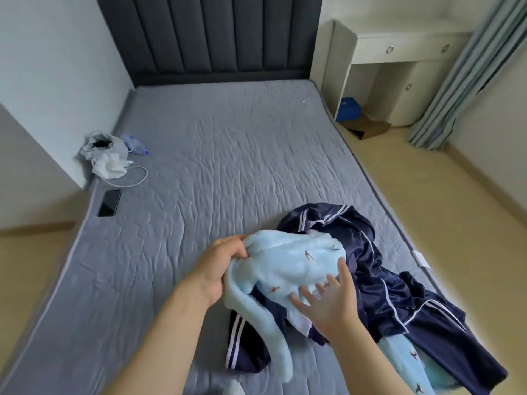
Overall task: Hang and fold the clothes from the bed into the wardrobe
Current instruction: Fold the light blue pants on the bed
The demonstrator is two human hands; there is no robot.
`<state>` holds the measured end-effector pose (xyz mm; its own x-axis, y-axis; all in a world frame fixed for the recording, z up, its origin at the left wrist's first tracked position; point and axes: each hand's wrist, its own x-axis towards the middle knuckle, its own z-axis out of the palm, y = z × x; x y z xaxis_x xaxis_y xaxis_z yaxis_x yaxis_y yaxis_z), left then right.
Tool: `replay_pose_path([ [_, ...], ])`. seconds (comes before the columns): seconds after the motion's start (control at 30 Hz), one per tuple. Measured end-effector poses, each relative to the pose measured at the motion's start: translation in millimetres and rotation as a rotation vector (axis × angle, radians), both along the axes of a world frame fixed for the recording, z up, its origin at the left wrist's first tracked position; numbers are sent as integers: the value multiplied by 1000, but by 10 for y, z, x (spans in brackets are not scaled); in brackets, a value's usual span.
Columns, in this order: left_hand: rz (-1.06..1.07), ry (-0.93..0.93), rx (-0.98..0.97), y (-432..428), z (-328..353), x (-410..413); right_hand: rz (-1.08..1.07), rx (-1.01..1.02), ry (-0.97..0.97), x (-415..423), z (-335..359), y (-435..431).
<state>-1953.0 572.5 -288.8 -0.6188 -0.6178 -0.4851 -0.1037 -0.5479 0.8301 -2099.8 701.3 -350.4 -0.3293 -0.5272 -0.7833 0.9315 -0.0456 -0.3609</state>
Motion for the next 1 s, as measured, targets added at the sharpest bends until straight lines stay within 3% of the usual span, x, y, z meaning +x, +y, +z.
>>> replay_pose_path([
  [0.1, -99, 78, -11, -86, 158, 227, 136, -150, 2, 113, 107, -267],
  [0.23, -137, 42, 28, -196, 306, 462, 278, 95, 387, 130, 251, -538],
  [0.33, -3, -140, 36, -313, 226, 581, 362, 25, 639, 170, 430, -638],
  [0.43, 153, -400, -67, -305, 74, 436, 549, -138, 713, 328, 646, -660],
  [0.5, 122, -317, 61, -230, 74, 310, 723, -243, 731, 445, 718, -621],
  [0.57, 46, -140, 317, -148, 127, 203, 903, -293, 752, 541, 722, -569],
  [0.67, 46, -118, 272, -90, -21, 87, 1058, -296, 683, 565, 716, -443],
  [0.77, 25, -115, 260, 35, -40, -7, 975, -247, 435, 426, 569, -305],
  [0.93, -43, 5, 134, 90, -45, -67, 285, 38, 183, 156, 269, -133],
  [1.0, -144, 94, 67, 125, -1, -35, 212, -32, 216, 51, 301, -135],
])
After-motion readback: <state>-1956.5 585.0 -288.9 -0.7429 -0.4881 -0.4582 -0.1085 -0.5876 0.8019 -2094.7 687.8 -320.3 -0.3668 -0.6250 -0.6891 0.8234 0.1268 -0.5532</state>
